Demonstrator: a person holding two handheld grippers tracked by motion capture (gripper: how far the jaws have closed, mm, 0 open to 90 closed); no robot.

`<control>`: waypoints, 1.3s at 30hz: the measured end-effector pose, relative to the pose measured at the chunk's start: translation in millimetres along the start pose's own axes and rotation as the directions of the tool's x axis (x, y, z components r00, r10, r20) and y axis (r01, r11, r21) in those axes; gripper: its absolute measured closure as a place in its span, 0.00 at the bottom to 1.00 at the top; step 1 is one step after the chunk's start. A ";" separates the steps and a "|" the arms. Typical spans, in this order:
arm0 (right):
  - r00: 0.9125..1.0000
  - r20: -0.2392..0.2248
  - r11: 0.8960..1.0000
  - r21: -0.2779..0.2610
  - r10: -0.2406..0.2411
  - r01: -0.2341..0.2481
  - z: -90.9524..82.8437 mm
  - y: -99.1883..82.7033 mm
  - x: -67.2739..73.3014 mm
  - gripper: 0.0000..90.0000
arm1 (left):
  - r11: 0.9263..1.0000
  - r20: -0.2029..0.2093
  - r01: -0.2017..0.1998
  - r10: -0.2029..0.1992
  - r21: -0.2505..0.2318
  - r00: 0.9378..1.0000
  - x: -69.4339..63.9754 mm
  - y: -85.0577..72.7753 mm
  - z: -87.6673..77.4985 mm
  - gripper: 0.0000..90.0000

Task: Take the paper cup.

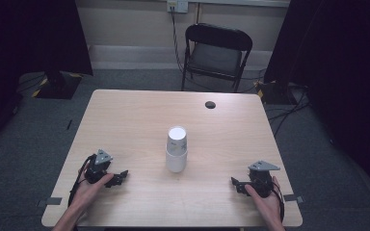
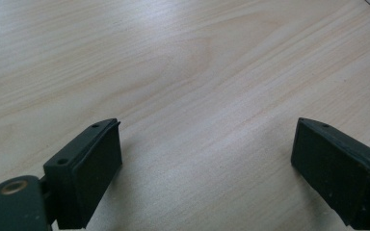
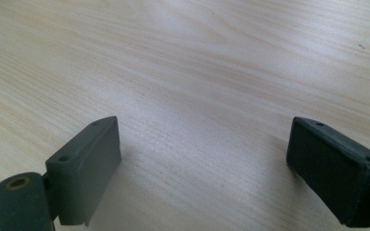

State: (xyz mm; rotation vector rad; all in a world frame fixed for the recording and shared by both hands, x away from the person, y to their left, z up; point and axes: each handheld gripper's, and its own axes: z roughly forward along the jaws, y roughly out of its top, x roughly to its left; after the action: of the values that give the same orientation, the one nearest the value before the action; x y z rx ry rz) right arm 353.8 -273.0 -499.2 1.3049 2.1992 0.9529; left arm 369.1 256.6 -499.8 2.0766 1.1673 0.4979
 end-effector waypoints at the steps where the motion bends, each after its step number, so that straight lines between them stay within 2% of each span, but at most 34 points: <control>1: 1.000 0.001 1.000 0.000 0.001 -0.001 0.0 0.0 0.0 0.13 | 1.000 0.002 -0.004 0.004 0.002 1.000 -0.2 0.6 -0.4 0.17; 5: 1.000 0.002 1.000 0.000 0.001 -0.001 0.0 0.0 -0.1 0.13 | 1.000 0.005 -0.022 0.022 0.021 1.000 -2.5 3.8 -1.1 0.19; 9: 1.000 0.002 1.000 0.001 0.000 0.000 0.0 0.0 0.0 0.13 | 1.000 0.018 -0.025 0.025 0.017 1.000 -5.5 5.7 -3.0 0.21; 16: 1.000 0.009 1.000 0.000 0.005 -0.005 -0.4 -0.5 1.3 0.13 | 0.998 0.086 -0.044 0.047 -0.036 0.995 -19.3 13.0 -14.8 0.24; 22: 1.000 0.010 1.000 0.000 0.006 -0.006 -0.4 -0.5 1.5 0.13 | 0.990 0.131 -0.067 0.084 -0.123 0.988 -35.9 23.6 -26.9 0.27; 25: 1.000 0.010 1.000 0.000 0.006 -0.006 -0.4 -0.5 1.5 0.13 | 0.989 0.147 -0.056 0.076 -0.135 0.986 -40.0 27.4 -28.5 0.28; 29: 1.000 0.010 1.000 0.000 0.006 -0.006 -0.4 -0.5 1.5 0.13 | 0.984 0.160 -0.053 0.081 -0.172 0.984 -47.3 36.1 -32.4 0.29; 32: 1.000 0.012 1.000 0.000 0.007 -0.007 -0.4 -0.4 1.6 0.13 | 0.978 0.170 -0.078 0.111 -0.193 0.979 -56.4 45.7 -36.9 0.27; 36: 1.000 0.017 1.000 -0.001 0.013 -0.013 -0.1 -0.2 2.4 0.13 | 0.975 0.189 -0.069 0.110 -0.212 0.976 -63.3 51.3 -38.0 0.26; 39: 1.000 0.019 1.000 -0.001 0.014 -0.014 0.2 0.0 2.5 0.13 | 0.970 0.198 -0.094 0.140 -0.225 0.970 -69.0 59.8 -38.6 0.25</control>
State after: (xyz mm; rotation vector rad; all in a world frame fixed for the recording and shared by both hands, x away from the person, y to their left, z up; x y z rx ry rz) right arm 352.7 -270.7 -499.4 1.3253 2.1781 0.9430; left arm 344.3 191.2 -429.5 1.9637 0.8319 0.4244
